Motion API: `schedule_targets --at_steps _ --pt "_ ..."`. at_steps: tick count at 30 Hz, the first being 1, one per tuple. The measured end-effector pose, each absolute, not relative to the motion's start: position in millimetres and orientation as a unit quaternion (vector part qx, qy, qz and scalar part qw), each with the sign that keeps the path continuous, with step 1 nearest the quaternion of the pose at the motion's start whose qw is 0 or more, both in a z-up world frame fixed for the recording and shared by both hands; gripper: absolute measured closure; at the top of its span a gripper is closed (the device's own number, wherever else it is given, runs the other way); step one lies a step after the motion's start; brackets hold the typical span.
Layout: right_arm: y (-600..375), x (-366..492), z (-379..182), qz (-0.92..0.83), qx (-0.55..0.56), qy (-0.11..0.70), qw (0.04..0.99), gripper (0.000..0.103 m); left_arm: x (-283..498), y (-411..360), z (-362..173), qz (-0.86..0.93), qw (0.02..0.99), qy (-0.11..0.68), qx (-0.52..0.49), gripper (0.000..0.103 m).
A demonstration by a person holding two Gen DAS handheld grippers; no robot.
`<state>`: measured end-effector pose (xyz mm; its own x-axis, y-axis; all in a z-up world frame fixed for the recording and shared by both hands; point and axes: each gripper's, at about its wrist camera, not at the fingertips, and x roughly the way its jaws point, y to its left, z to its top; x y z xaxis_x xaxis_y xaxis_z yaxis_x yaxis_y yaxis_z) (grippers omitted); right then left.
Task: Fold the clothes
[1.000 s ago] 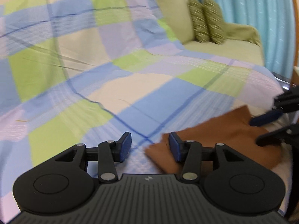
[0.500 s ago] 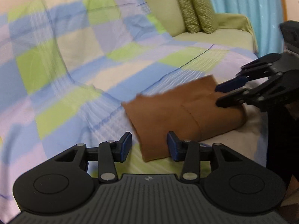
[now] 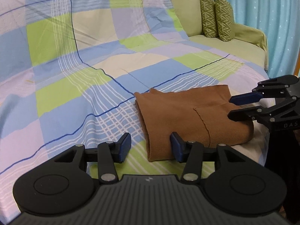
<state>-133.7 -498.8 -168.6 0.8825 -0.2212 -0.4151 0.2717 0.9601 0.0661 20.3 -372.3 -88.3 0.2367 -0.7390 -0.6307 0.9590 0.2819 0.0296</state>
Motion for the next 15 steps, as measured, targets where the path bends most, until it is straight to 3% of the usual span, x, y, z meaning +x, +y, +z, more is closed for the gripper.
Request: schedule_targets --at_steps 15 --pt "-495.9 -136.3 -153.8 -0.15 0.073 0.221 0.961 0.066 19.8 -360.0 -80.0 -0.554 0.768 0.253 0.196 0.05"
